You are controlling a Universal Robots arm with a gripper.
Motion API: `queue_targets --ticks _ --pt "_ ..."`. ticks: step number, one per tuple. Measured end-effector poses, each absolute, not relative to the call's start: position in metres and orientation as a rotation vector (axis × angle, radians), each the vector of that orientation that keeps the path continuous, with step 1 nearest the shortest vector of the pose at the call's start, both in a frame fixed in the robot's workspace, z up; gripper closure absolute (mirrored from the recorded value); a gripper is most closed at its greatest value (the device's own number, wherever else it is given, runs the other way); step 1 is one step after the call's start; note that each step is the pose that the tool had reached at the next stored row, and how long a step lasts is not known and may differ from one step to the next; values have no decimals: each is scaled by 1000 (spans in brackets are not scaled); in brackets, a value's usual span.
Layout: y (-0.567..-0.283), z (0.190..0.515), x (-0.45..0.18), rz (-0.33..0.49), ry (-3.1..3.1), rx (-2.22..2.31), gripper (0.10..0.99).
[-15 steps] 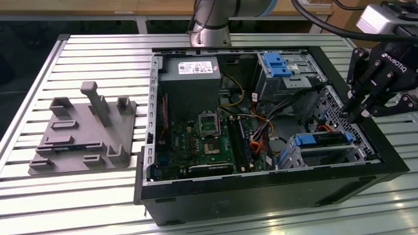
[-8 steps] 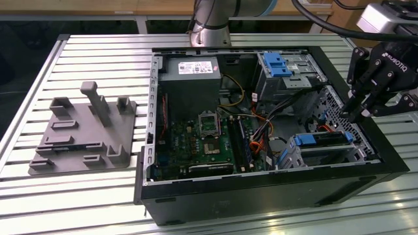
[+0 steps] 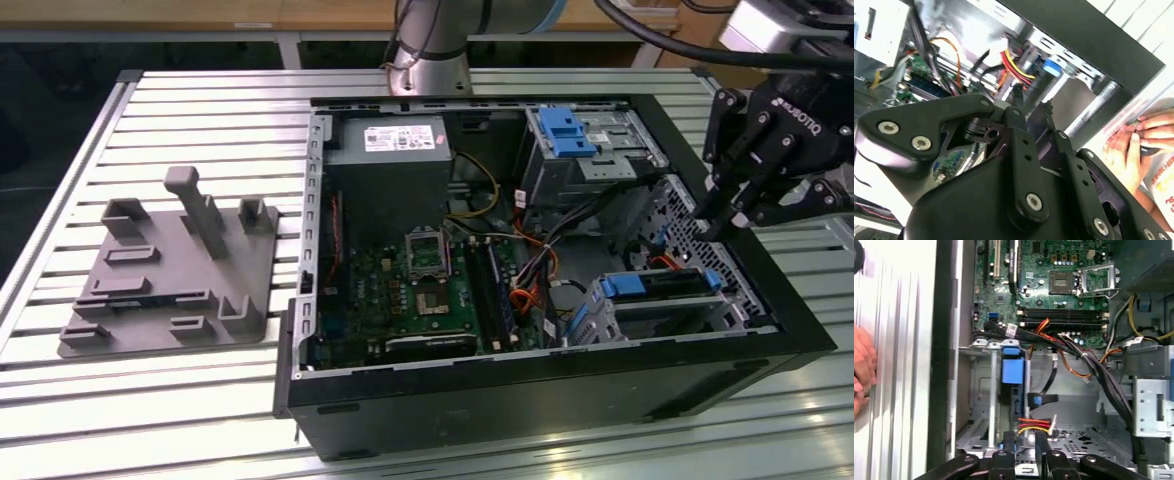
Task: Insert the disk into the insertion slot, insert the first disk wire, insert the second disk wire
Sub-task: 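Insert the second disk wire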
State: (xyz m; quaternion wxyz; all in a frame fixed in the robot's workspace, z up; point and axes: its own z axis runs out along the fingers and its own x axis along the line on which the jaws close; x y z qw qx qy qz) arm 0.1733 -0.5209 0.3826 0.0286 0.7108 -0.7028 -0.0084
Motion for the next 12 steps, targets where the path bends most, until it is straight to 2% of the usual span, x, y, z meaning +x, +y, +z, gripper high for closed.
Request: queue_targets --ticks 4,12 --pt "-505 382 172 -16 -2165 2188 780" --pt "-504 377 150 -2 -2161 2185 780"
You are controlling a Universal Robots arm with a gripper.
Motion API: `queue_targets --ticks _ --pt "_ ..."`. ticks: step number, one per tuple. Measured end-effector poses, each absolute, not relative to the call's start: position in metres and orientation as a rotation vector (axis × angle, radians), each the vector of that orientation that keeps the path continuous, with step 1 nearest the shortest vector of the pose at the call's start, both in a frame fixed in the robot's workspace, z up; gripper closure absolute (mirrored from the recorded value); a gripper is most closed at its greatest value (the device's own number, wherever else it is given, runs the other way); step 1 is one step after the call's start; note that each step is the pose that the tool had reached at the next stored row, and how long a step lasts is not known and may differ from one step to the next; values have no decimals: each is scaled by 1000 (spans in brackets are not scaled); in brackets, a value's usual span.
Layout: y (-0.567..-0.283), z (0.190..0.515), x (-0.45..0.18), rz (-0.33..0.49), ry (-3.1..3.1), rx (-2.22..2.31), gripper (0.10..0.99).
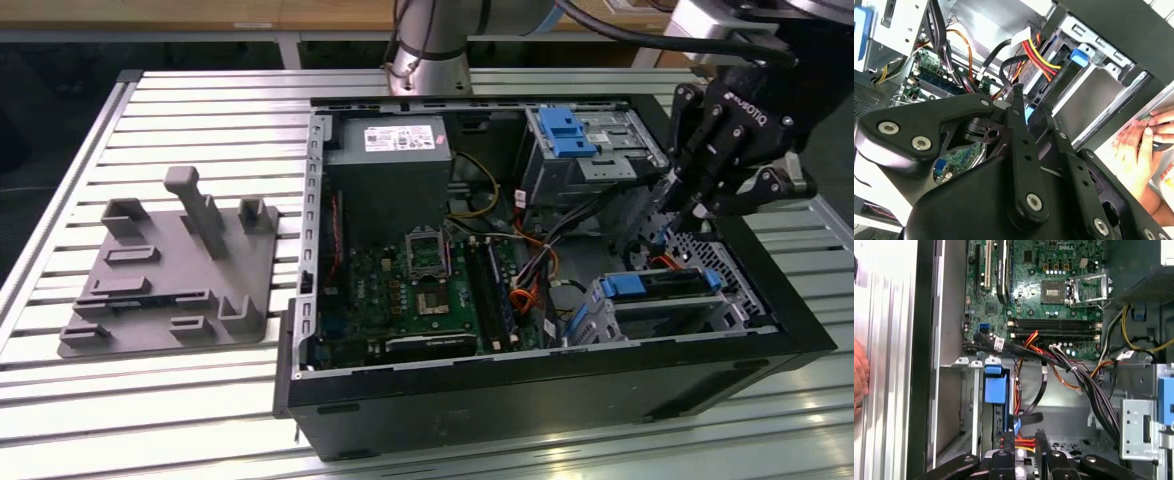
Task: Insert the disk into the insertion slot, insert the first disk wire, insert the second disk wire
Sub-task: 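Insert the second disk wire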
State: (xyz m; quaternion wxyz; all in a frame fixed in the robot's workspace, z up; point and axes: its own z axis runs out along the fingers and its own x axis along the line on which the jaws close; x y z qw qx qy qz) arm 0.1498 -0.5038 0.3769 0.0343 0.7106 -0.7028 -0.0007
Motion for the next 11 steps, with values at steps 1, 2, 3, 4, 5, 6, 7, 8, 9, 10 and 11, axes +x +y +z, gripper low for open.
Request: queue_targets --ticks 1,2,3,4,5,6,7,8,9,10,11 --pt "-504 376 149 -2 -2161 2185 780" --pt "-504 376 148 -2 -2160 2185 780" --pt "-504 375 147 -2 -2160 2186 780" --pt "-504 375 146 -1 -2160 2186 780" --pt "-504 374 146 -1 -2159 2186 780" --pt "-504 373 145 0 -2159 2186 780" --pt "-505 372 145 2 -2160 2186 780" --pt "-505 372 144 5 -2160 2187 780" --pt "-505 371 144 9 -2161 2187 780" --pt "-505 370 144 13 -2161 2187 780" --pt "-505 369 144 17 -2160 2186 780"
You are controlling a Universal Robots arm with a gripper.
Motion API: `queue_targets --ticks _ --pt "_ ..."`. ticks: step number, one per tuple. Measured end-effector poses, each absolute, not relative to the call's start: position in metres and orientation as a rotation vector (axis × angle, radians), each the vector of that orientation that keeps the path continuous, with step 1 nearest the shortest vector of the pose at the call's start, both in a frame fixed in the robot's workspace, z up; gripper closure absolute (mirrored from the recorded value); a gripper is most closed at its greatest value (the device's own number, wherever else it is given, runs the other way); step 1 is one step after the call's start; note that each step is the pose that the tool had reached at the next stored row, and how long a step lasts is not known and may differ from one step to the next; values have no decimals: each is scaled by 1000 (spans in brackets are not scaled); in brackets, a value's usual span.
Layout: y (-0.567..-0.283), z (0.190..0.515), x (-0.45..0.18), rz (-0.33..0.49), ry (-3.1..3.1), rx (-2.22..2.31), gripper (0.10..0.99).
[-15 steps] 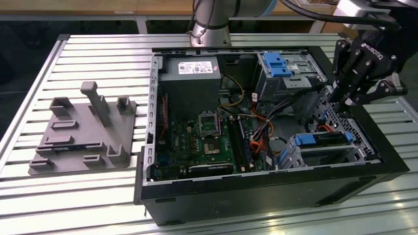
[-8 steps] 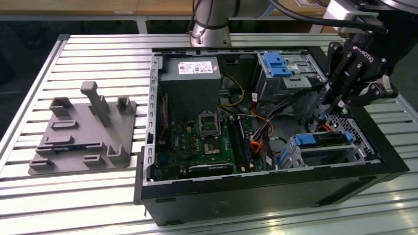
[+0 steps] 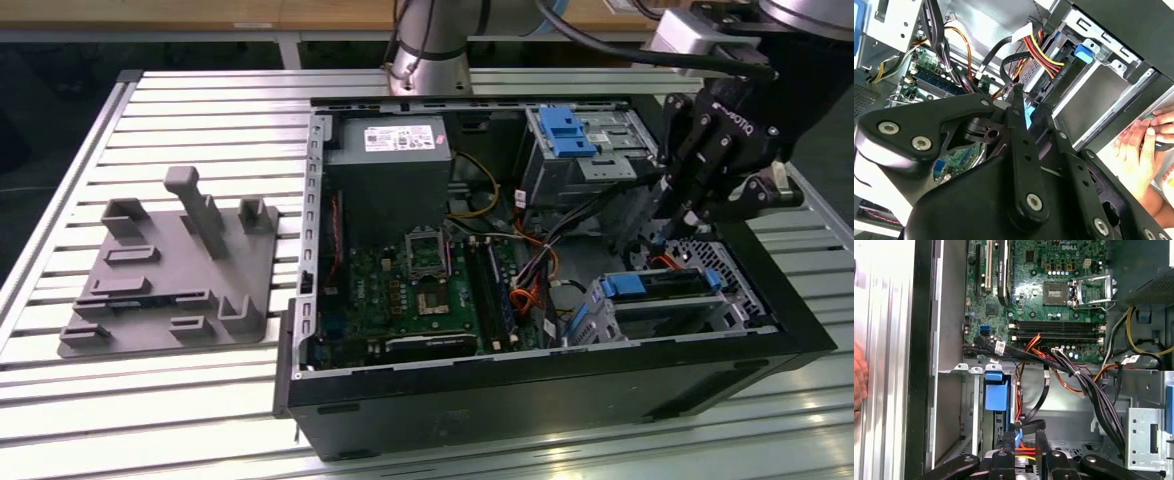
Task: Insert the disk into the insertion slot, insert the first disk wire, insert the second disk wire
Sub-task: 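Insert the second disk wire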
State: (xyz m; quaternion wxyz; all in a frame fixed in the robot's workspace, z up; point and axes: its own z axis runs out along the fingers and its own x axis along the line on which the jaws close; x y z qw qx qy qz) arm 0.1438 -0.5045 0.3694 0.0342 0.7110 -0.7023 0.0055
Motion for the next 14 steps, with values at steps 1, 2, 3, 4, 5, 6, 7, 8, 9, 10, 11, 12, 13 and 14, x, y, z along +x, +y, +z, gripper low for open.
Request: queue_targets --ticks 1,2,3,4,5,6,7,8,9,10,11,12,13,14 --pt "-505 369 144 22 -2158 2185 780" --pt "-505 368 144 27 -2156 2184 780" --pt "-505 367 144 32 -2153 2182 780" --pt "-505 367 144 37 -2150 2180 780" --pt "-505 366 144 43 -2147 2179 780" --pt "-505 365 144 49 -2143 2176 780" --pt "-505 365 144 55 -2139 2174 780" --pt "-505 364 144 61 -2135 2172 780" --pt "-504 363 144 67 -2132 2171 780" --pt "-504 361 144 70 -2129 2170 780" --pt "-504 360 144 73 -2127 2169 780" --pt "-503 359 144 76 -2125 2169 780" --pt "-502 358 144 79 -2123 2168 780" --pt "-501 358 144 84 -2120 2166 780"
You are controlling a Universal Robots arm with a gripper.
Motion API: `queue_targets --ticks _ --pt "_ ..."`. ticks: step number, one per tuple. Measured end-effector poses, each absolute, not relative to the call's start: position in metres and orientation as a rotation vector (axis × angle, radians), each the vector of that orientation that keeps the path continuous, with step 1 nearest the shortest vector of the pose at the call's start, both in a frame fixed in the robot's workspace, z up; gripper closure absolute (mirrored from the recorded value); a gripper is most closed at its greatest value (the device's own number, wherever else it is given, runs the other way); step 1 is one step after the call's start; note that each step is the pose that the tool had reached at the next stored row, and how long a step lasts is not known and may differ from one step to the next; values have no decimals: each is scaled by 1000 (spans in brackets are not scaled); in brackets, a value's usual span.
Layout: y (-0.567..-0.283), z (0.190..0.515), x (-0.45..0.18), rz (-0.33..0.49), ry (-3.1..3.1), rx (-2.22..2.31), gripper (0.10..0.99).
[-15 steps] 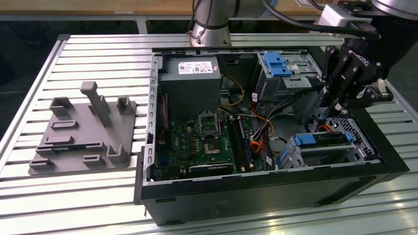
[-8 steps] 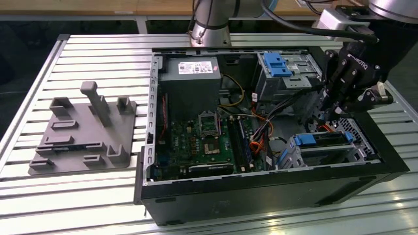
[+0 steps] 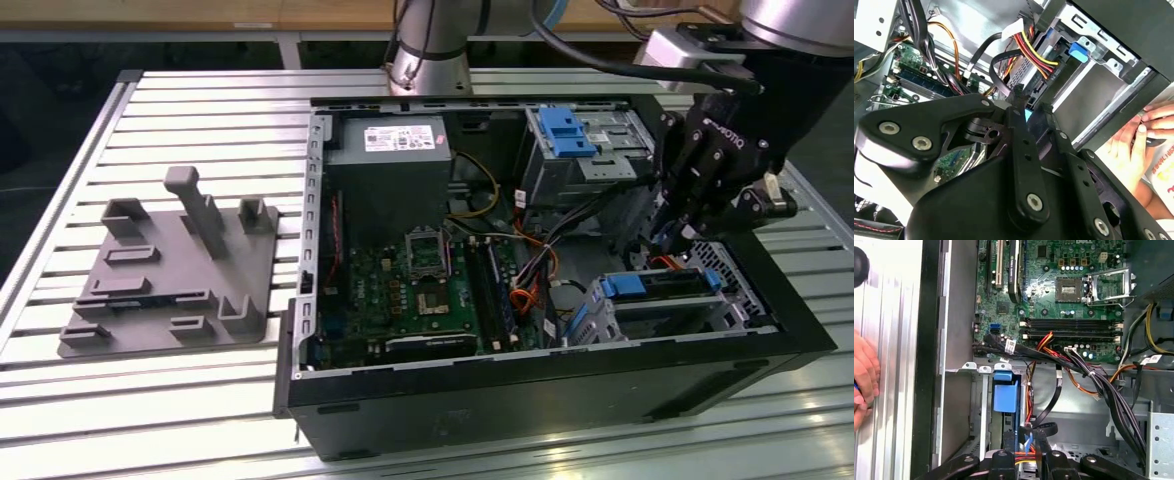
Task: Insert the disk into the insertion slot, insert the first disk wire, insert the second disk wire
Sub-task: 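Insert the second disk wire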
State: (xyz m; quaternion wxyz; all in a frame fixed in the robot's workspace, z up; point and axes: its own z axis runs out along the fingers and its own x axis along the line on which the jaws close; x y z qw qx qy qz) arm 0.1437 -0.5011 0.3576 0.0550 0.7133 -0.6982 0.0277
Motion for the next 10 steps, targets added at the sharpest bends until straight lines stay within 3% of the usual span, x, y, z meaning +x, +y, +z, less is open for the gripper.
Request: queue_targets --ticks 10 --pt "-493 357 143 125 -2096 2150 780"
